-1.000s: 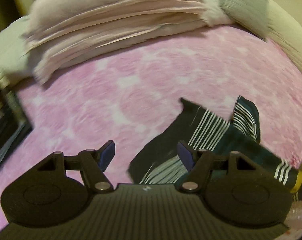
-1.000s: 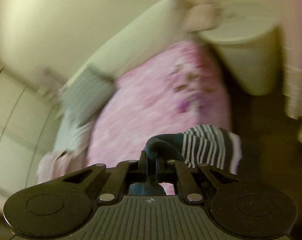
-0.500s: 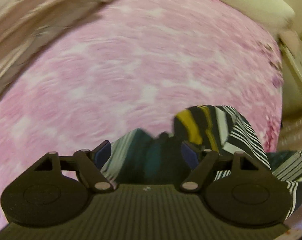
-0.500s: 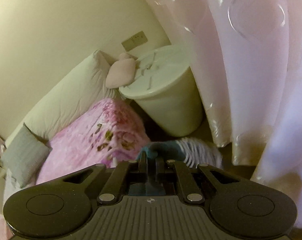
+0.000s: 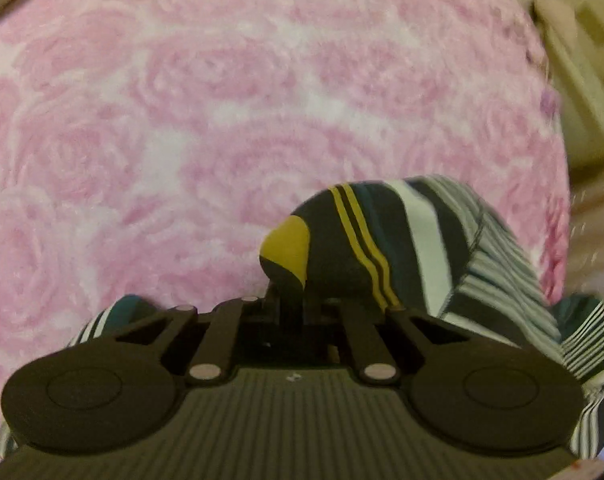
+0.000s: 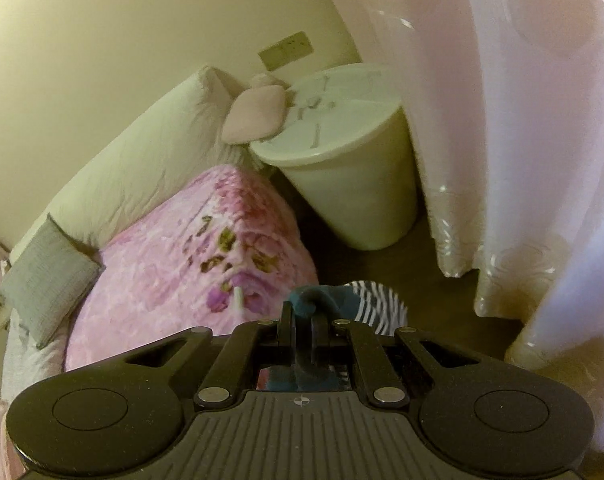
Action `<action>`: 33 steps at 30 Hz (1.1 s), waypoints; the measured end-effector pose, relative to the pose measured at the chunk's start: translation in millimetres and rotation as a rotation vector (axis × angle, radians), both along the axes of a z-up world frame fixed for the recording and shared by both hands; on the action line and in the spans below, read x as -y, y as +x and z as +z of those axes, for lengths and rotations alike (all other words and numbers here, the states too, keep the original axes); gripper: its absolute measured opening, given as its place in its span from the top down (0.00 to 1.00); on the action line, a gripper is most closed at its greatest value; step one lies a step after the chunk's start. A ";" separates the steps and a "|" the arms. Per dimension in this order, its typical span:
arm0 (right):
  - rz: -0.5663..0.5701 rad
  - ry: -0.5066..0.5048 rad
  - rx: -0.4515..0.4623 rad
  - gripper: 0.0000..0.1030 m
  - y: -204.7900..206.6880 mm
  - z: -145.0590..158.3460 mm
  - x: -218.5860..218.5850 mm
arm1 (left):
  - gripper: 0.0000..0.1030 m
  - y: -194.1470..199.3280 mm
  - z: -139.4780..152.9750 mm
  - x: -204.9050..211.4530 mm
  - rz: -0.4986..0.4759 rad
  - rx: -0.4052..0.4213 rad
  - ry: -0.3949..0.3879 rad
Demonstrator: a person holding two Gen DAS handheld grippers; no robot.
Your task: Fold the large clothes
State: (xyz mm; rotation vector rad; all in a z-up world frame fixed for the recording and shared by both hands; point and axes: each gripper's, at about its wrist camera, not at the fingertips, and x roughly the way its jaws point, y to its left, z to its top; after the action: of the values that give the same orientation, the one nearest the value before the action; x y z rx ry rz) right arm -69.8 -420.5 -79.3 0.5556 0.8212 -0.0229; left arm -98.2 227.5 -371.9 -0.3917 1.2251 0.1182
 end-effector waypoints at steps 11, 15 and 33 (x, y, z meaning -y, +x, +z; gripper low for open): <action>0.321 0.190 0.258 0.97 67.0 56.6 -90.7 | 0.94 -215.9 184.9 -60.2 0.476 0.332 0.165; 0.485 0.296 0.329 0.97 111.8 75.9 -159.2 | 0.94 -288.3 253.2 -65.8 0.632 0.393 0.307; 0.940 0.192 0.018 0.54 273.3 -8.3 -511.4 | 0.51 -366.7 231.0 -72.8 1.243 0.023 0.452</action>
State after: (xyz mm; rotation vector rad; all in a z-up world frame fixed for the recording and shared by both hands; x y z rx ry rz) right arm 203.4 90.9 -87.6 0.3042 1.0074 0.9274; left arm -465.0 300.3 -140.9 -0.6980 0.7408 1.4182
